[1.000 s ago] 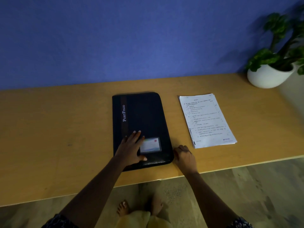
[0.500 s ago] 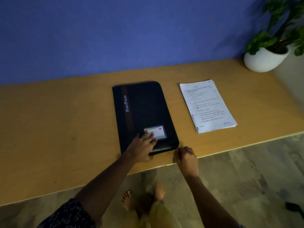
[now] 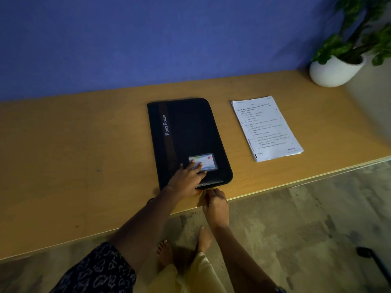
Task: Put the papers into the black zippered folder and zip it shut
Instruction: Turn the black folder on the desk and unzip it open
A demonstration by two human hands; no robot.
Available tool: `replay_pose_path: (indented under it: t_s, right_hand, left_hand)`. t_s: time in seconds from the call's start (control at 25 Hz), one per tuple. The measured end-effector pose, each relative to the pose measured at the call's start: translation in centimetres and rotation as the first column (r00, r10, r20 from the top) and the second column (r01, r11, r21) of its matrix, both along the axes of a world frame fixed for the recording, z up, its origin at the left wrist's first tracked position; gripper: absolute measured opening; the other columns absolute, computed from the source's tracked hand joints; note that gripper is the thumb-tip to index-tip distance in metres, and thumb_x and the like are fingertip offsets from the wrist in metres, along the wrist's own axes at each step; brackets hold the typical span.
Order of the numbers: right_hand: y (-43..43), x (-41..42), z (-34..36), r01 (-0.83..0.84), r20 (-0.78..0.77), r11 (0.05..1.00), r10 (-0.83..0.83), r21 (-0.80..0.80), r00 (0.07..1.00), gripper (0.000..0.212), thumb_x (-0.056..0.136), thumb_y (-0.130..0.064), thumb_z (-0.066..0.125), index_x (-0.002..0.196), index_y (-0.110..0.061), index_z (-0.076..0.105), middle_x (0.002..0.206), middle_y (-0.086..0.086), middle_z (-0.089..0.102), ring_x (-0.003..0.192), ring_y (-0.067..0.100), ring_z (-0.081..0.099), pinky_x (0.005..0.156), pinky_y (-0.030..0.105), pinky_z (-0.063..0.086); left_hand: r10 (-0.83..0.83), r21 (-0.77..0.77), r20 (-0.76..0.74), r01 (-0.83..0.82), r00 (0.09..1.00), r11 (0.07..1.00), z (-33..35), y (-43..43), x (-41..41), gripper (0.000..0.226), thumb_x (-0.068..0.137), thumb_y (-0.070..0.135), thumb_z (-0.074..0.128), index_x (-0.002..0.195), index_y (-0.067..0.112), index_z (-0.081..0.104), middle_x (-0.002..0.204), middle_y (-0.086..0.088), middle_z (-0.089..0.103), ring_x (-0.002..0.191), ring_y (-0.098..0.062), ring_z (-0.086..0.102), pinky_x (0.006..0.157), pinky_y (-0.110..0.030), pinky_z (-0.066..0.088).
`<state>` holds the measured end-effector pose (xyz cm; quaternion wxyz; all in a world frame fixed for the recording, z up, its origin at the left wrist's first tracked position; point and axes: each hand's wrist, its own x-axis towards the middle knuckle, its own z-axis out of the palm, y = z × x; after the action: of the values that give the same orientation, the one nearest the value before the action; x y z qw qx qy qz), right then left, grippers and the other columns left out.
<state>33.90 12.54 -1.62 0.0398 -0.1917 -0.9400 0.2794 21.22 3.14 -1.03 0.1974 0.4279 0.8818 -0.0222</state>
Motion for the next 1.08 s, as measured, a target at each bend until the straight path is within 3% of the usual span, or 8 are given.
replay_pose_path:
  t_s: [0.16,0.28,0.4,0.56,0.68,0.76,0.88,1.08]
  right_hand:
    - [-0.6,-0.1,-0.4,-0.042,-0.016,0.998,0.042,-0.050,0.999,0.015,0.086,-0.005,0.061,0.096,-0.002,0.071,0.094,0.014,0.070,0.088,0.028,0.063,0.068,0.034,0.054]
    - [0.9,0.3,-0.6,0.117,-0.039,0.980,-0.125,-0.158,0.991,0.013,0.087,-0.009,0.062,0.093,-0.005,0.072,0.091,0.010,0.070,0.081,0.023,0.065,0.068,0.033,0.055]
    - [2.9,-0.3,-0.4,0.426,0.082,0.822,-0.428,-0.379,0.900,0.017,0.091,-0.021,0.061,0.090,-0.008,0.073,0.084,0.008,0.072,0.074,0.019,0.065,0.060,0.023,0.049]
    - [4.3,-1.8,0.2,0.536,0.151,0.717,-0.530,-0.445,0.834,0.027,0.089,-0.035,0.064,0.067,-0.021,0.067,0.063,-0.002,0.065,0.062,0.015,0.059,0.052,0.021,0.040]
    - [4.4,-2.4,0.2,0.644,0.239,0.590,-0.619,-0.488,0.748,0.032,0.086,-0.042,0.067,0.058,-0.027,0.061,0.060,-0.009,0.061,0.062,0.009,0.058,0.055,0.023,0.041]
    - [4.8,-2.8,-0.2,0.684,0.293,0.519,-0.643,-0.512,0.708,0.026,0.084,-0.043,0.068,0.067,-0.024,0.068,0.067,-0.007,0.064,0.070,0.013,0.060,0.067,0.028,0.048]
    - [5.2,-3.5,-0.5,0.715,0.330,0.459,-0.664,-0.528,0.671,0.023,0.081,-0.037,0.072,0.081,-0.014,0.074,0.077,0.000,0.067,0.082,0.020,0.062,0.082,0.037,0.053]
    - [5.2,-4.0,-0.5,0.743,0.361,0.386,-0.692,-0.546,0.625,0.017,0.080,-0.032,0.075,0.070,-0.020,0.067,0.077,0.001,0.066,0.085,0.023,0.062,0.086,0.042,0.052]
  left_hand:
    - [0.099,0.170,-0.054,-0.089,0.994,0.981,0.4,-1.8,2.0,0.052,0.084,0.034,0.062,0.133,0.021,0.050,0.157,-0.007,0.031,0.146,-0.024,0.023,0.116,-0.057,0.016]
    - [0.253,0.221,-0.139,-0.220,0.957,0.950,-0.4,-2.5,5.7,0.034,0.082,0.046,0.062,0.108,0.025,0.066,0.155,-0.003,0.035,0.144,-0.024,0.023,0.114,-0.057,0.013]
    - [0.453,0.198,-0.097,-0.429,0.886,0.881,-1.0,-1.2,8.3,0.036,0.082,0.058,0.059,0.090,0.026,0.073,0.161,-0.002,0.023,0.147,-0.026,0.014,0.115,-0.055,0.003]
    - [0.705,0.236,-0.079,-0.674,0.705,0.700,-0.8,1.3,9.3,0.044,0.082,0.064,0.055,0.078,0.025,0.075,0.157,-0.004,0.030,0.145,-0.027,0.018,0.114,-0.053,0.008]
    - [0.786,0.250,-0.084,-0.751,0.613,0.612,-0.9,2.7,9.6,0.037,0.083,0.056,0.059,0.079,0.024,0.076,0.155,-0.005,0.034,0.144,-0.027,0.022,0.115,-0.055,0.009]
    - [0.810,0.279,-0.078,-0.767,0.581,0.578,-1.1,3.0,9.8,0.027,0.083,0.047,0.063,0.081,0.023,0.075,0.154,-0.006,0.036,0.143,-0.028,0.025,0.116,-0.057,0.011]
    - [0.817,0.317,-0.071,-0.763,0.573,0.563,-1.4,2.5,9.9,0.019,0.082,0.042,0.065,0.084,0.025,0.073,0.152,-0.008,0.038,0.143,-0.029,0.028,0.115,-0.059,0.014]
    - [0.806,0.382,-0.153,-0.718,0.572,0.582,-2.0,-0.4,9.8,0.015,0.072,0.037,0.073,0.082,0.026,0.071,0.144,-0.011,0.045,0.137,-0.031,0.034,0.112,-0.064,0.015]
